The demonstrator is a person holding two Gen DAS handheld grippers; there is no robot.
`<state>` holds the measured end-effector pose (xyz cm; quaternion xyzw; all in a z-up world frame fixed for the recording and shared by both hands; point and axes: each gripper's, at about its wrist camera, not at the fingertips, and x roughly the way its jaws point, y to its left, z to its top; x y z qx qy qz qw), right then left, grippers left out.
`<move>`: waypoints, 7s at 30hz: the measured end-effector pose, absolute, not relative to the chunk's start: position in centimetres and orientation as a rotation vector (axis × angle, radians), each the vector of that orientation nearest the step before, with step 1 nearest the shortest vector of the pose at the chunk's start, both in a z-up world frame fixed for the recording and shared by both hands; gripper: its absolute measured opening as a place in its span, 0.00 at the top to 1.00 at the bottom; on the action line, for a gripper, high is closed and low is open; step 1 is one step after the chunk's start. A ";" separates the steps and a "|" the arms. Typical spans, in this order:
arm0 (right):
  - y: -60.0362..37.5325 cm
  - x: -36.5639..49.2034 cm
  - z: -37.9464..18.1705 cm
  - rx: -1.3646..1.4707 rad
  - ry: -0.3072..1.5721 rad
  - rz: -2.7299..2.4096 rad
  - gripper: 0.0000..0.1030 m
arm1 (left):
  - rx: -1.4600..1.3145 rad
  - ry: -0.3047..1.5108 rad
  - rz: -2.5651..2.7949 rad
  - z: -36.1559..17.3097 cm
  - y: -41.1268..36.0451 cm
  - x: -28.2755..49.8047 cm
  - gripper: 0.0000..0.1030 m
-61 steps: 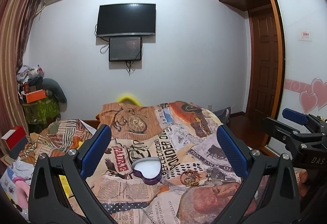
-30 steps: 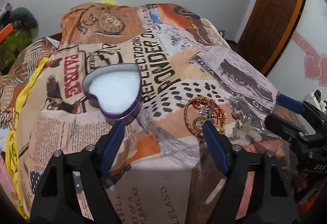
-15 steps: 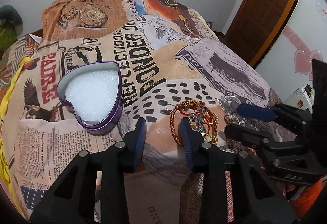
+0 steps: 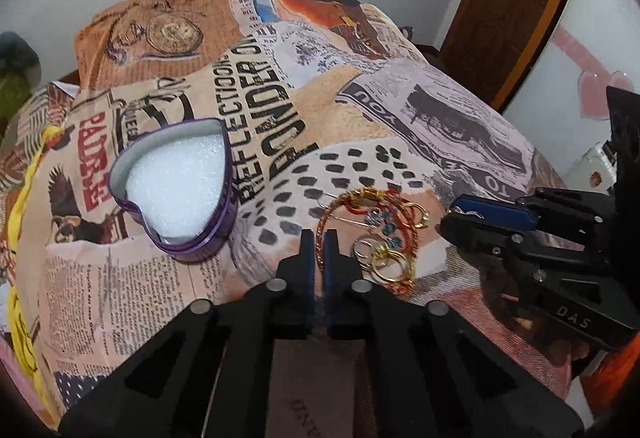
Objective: Organize jewelry
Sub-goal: 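Grasp the gold-red beaded bracelet with the left tool while the right tool grasps a silver ring, then carry the bracelet with the left tool while the right tool carries the ring over the tin, then open the left tool over the tin while the right tool releases the ring into it, then move both tools back from the tin to the jewelry pile, then grasp a gold ring with the right tool while the left tool grasps another gold ring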
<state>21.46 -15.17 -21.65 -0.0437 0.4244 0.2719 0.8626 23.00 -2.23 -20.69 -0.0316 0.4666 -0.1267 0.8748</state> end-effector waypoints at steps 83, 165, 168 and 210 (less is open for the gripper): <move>0.6 28.5 -21.3 -0.350 0.942 0.741 0.86 | -0.185 0.883 -0.137 -20.8 10.6 28.2 0.99; -13.8 22.5 -21.4 -0.232 0.892 0.648 0.61 | -0.022 0.949 -0.236 -19.3 -1.6 21.0 0.57; -13.4 23.0 -22.1 -0.236 0.914 0.667 0.72 | 0.004 0.941 -0.241 -19.2 -2.0 20.6 0.57; -15.5 20.7 -20.4 -0.175 0.844 0.647 0.91 | -0.023 0.946 -0.343 -19.7 -5.0 20.8 0.82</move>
